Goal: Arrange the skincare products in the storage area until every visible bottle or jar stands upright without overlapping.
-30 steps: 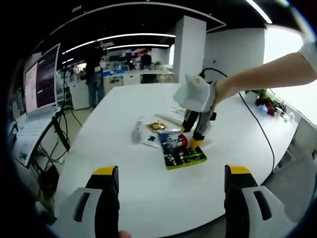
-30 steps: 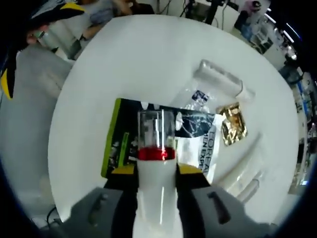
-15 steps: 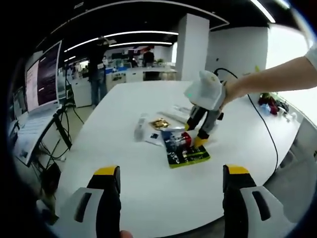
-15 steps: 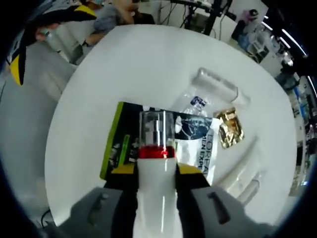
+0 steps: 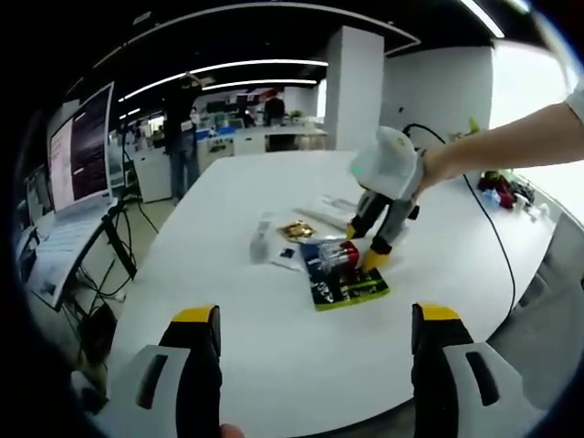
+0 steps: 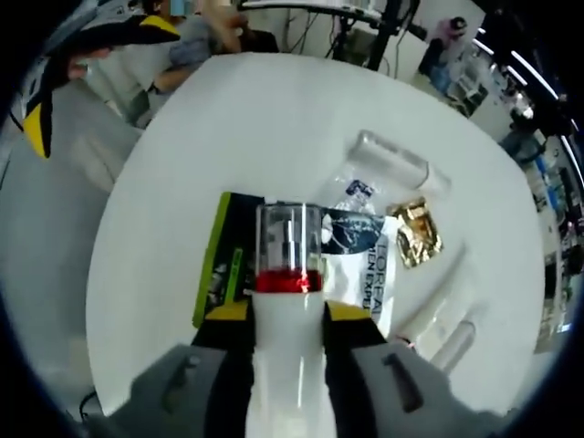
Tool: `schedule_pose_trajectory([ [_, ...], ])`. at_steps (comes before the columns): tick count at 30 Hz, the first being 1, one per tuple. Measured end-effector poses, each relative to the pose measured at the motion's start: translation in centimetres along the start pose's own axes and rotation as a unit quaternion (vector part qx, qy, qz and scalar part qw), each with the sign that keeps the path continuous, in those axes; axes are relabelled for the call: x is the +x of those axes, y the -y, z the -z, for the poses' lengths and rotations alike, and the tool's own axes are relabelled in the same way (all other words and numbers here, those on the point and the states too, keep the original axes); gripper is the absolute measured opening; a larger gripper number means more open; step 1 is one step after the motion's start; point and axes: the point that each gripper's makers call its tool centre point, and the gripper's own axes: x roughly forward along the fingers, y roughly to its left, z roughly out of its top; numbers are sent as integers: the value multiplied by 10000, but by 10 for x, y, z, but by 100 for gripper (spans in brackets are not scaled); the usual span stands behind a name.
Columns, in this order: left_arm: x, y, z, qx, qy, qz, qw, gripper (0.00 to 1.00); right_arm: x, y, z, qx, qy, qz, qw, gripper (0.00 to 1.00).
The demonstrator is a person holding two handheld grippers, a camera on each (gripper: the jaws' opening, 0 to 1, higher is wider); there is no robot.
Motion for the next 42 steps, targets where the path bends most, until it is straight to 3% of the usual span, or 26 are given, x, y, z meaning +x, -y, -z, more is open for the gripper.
schedule_pose_trajectory([
  [5,0,0,0,48,-10,-13,10000,84,-14,3,-1,271,386,139,9988,28],
  [11,0,0,0,65,-6,-6,10000,85,-34,8,3,717,929,416,9922,28],
  [19,0,1,-1,54,4,17,10000,85,-64,12,10,1248,1693,683,9752,28],
  [32,3,12,2,233,-104,188,9995,84,-93,2,34,1552,2085,1107,9593,27],
  [38,10,33,5,238,-154,464,9985,84,-101,-5,42,1794,2274,1218,9493,27],
  [42,15,49,4,330,-160,653,9972,85,-103,-11,51,1853,2276,1266,9475,27],
])
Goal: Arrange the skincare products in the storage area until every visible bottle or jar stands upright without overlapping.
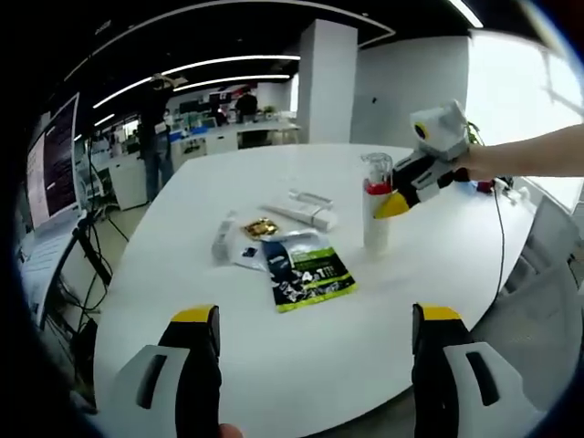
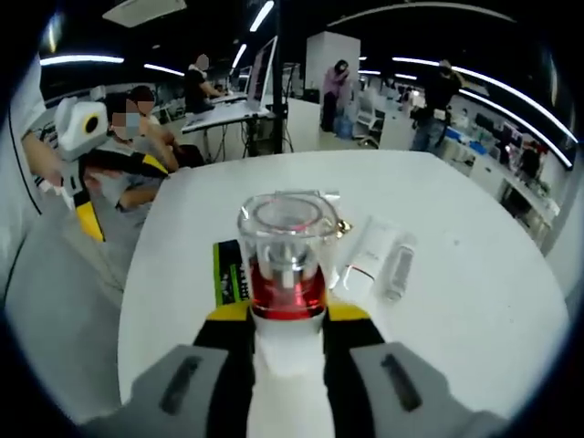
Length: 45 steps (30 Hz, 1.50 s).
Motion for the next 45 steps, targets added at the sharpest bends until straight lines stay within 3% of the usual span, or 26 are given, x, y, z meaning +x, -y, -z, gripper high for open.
schedule_pose_trajectory([
  [9,30,29,-25,325,129,494,9982,86,-19,2,12,540,376,121,9978,27],
  [14,49,50,-39,681,222,880,9935,86,-24,-2,16,507,494,74,9975,27],
  [27,92,83,-45,1296,71,1660,9776,84,-29,-6,23,390,611,-287,9970,27],
  [34,114,104,-45,1545,25,2190,9634,81,-29,-11,24,137,536,-580,9968,27],
  [38,127,116,-41,1602,-88,2636,9512,69,-29,-14,25,-44,456,-771,9960,28],
  [45,151,124,-39,1784,-156,2943,9388,64,-29,-15,26,-150,404,-944,9946,28],
])
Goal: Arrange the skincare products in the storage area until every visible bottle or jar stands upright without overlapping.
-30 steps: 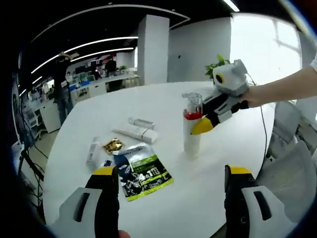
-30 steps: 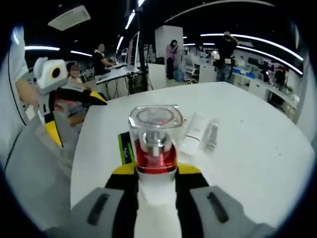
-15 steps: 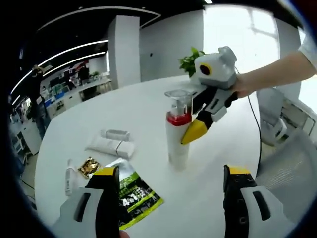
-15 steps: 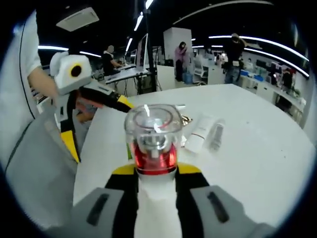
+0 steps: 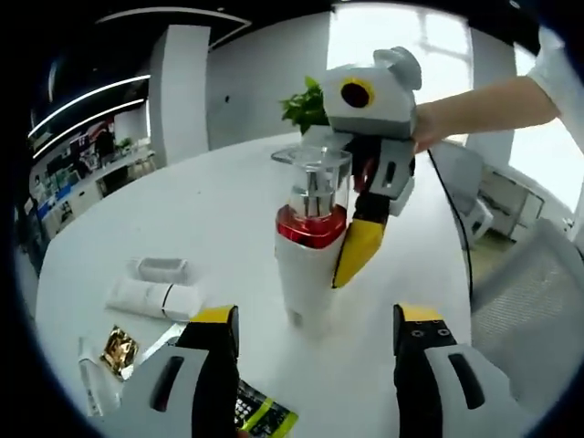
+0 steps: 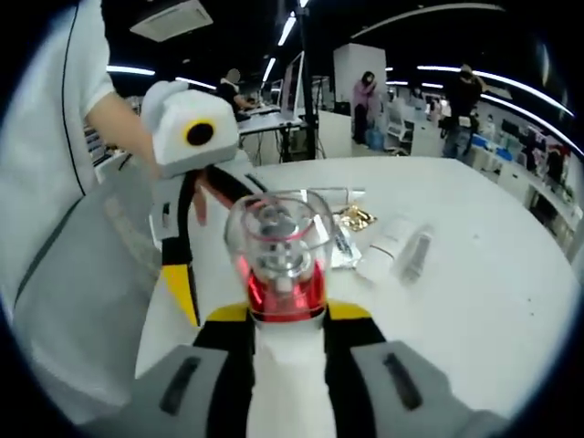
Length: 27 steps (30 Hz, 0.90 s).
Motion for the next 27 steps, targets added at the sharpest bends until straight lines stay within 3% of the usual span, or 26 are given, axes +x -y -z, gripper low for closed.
schedule_pose_trajectory([
  [4,13,-2,0,248,-51,160,9996,53,0,0,0,-23,-16,-58,10000,28],
  [9,24,-4,2,484,-149,214,9985,51,0,0,1,-70,-69,-103,9999,28],
  [20,37,0,0,735,-226,458,9960,29,-1,-1,3,-284,-188,-268,9991,28],
  [27,44,-3,1,815,-296,497,9950,28,-2,5,4,-294,-200,-234,9991,28],
])
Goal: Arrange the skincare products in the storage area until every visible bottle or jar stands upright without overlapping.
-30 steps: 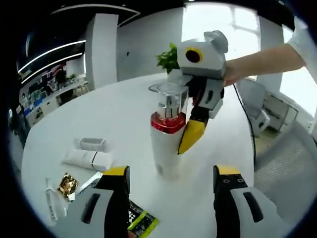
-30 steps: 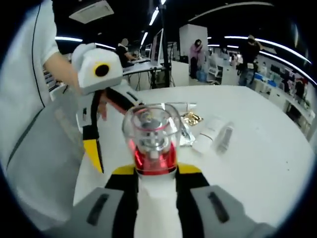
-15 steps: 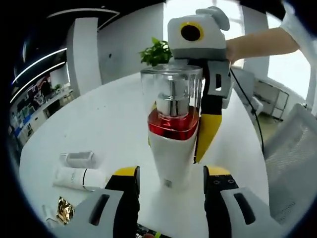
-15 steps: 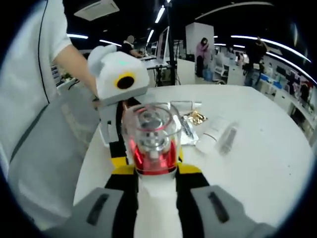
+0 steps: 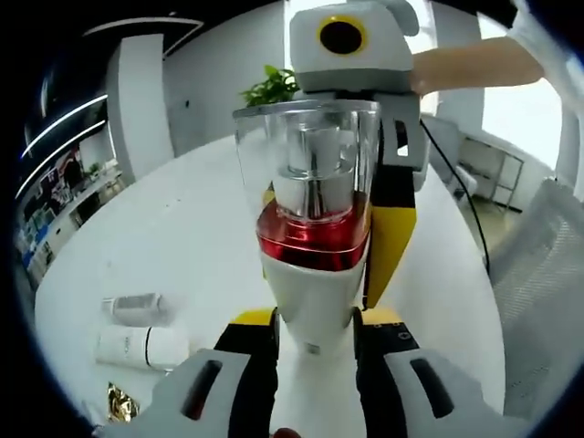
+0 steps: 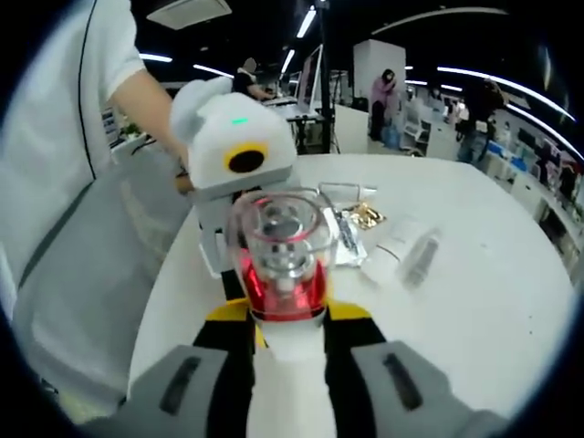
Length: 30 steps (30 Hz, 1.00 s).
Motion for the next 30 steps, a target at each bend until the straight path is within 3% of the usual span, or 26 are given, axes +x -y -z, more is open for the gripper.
schedule_pose_trajectory([
  [15,10,-20,-7,40,-3,-58,10000,27,-3,23,6,61,-86,135,9999,28],
  [30,11,-23,-8,-33,-30,-89,10000,28,-2,26,10,173,-194,230,9994,29],
])
